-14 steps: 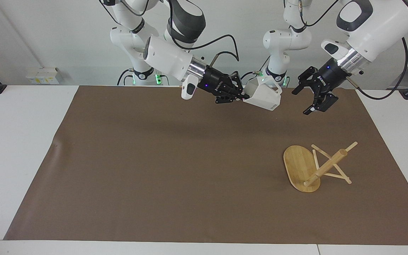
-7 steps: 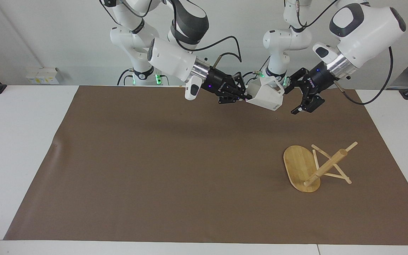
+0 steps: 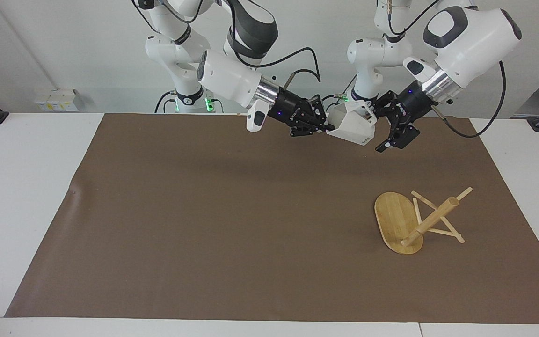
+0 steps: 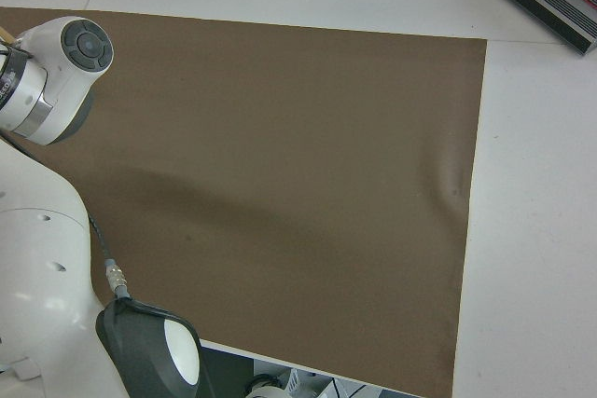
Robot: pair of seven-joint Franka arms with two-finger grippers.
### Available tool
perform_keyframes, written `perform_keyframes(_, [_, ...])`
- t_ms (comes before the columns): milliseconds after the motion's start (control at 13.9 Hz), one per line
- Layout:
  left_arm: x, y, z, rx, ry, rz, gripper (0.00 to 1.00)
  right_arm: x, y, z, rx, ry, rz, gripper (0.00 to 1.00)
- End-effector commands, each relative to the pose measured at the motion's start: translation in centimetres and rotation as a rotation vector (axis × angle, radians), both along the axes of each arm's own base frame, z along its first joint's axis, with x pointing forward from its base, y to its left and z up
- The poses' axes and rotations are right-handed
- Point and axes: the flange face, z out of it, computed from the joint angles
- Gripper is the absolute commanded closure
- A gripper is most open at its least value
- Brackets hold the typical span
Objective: Hang cup on rack
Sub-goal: 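Grasp the cup body with the left gripper near the right gripper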
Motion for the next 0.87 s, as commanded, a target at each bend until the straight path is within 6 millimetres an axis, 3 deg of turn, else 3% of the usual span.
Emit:
perform_keyframes(0, [-1.4,-0.5,-0.3,-0.036,-0.010,-0.003,0.00,-0.1,0.2,0.0,0.000,0.015,-0.021,1.00])
perform_keyframes(433, [-1.9,-1.4,-0.2,-0.043,-0.011,-0.018,0.00,-0.1,0.2,0.0,-0.009,0.009,-0.017,1.00])
perform_keyframes(505, [-1.9,-1.4,-0.2,-0.049,-0.011,-0.018,0.23,0.0,0.1,0.0,-0.008,0.011,-0.020,1.00])
perform_keyframes(577, [-1.9,-1.4,-0.2,-0.052,-0.013,-0.016,0.79,-0.1,0.2,0.0,-0.008,0.016,-0.021,1.00])
perform_keyframes(649, [-1.9,-1.7,-0.2,-0.052,-0.016,-0.020,1.00,0.0,0.1,0.0,-0.010,0.018,-0.024,1.00])
perform_keyframes(794, [-2.0,-2.0,-0.1,-0.055,-0.017,-0.019,1.00,0.0,0.1,0.0,-0.013,0.015,-0.022,1.00])
